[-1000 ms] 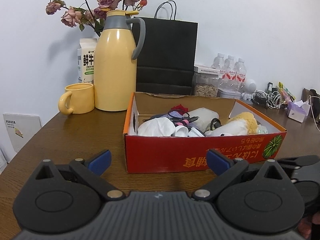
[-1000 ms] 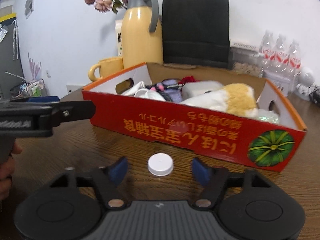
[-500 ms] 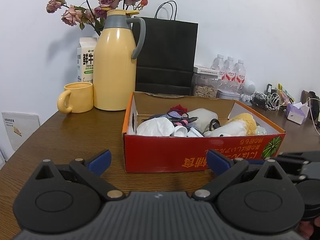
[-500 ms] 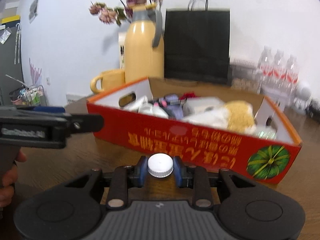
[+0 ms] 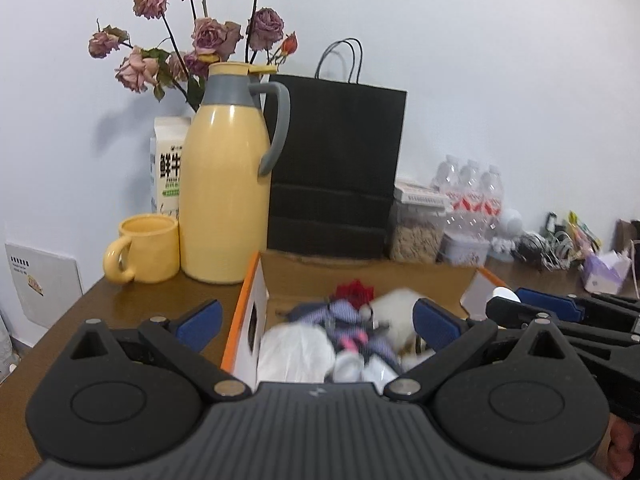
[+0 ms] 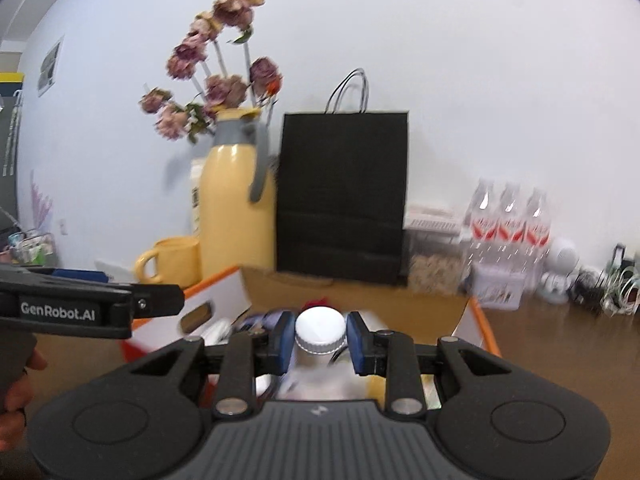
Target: Organize objects
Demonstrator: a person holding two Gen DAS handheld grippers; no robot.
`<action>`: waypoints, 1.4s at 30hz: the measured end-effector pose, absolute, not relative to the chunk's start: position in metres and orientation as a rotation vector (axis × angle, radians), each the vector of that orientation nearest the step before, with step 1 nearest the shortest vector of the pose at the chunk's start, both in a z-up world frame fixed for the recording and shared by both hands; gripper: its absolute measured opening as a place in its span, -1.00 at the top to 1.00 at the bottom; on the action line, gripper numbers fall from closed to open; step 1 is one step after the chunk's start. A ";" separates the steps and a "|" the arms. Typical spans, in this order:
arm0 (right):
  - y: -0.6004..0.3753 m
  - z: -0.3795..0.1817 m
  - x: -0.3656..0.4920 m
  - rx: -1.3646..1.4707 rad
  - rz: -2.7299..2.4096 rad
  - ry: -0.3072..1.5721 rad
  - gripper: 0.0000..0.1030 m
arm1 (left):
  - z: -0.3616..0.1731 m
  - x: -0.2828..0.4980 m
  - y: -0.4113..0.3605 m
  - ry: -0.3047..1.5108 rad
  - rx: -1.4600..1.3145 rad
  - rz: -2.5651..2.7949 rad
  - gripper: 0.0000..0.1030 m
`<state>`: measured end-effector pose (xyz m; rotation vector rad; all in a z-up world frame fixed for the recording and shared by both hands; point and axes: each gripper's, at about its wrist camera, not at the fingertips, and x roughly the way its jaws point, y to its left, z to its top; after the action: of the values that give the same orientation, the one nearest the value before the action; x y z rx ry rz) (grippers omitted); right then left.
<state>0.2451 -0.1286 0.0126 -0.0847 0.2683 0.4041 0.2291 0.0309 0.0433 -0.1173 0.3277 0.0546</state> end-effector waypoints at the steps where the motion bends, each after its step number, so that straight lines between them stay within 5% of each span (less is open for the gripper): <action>1: -0.129 0.015 0.252 -0.083 0.394 0.265 0.48 | 0.046 0.237 0.029 0.324 -0.124 0.068 -1.00; 20: -0.134 -0.005 0.306 -0.051 0.285 0.326 0.47 | 0.034 0.275 0.022 0.328 -0.149 0.148 -1.00; 21: -0.135 -0.006 0.306 -0.051 0.282 0.328 0.36 | 0.034 0.275 0.020 0.329 -0.143 0.144 -1.00; 23: -0.136 -0.007 0.306 -0.050 0.277 0.339 -0.33 | 0.034 0.273 0.019 0.330 -0.136 0.138 -1.00; 24: -0.137 -0.008 0.305 -0.048 0.273 0.339 -0.87 | 0.034 0.273 0.018 0.330 -0.134 0.136 -1.00; 25: -0.138 -0.009 0.304 -0.046 0.268 0.334 -1.00 | 0.034 0.272 0.018 0.329 -0.133 0.135 -1.00; 42: -0.147 0.001 0.282 -0.028 0.281 0.336 -1.00 | 0.045 0.246 0.018 0.314 -0.129 0.064 -1.00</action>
<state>0.2818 -0.1470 0.0007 -0.0276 0.3361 0.2805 0.2459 0.0180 0.0452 -0.1288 0.3138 0.0641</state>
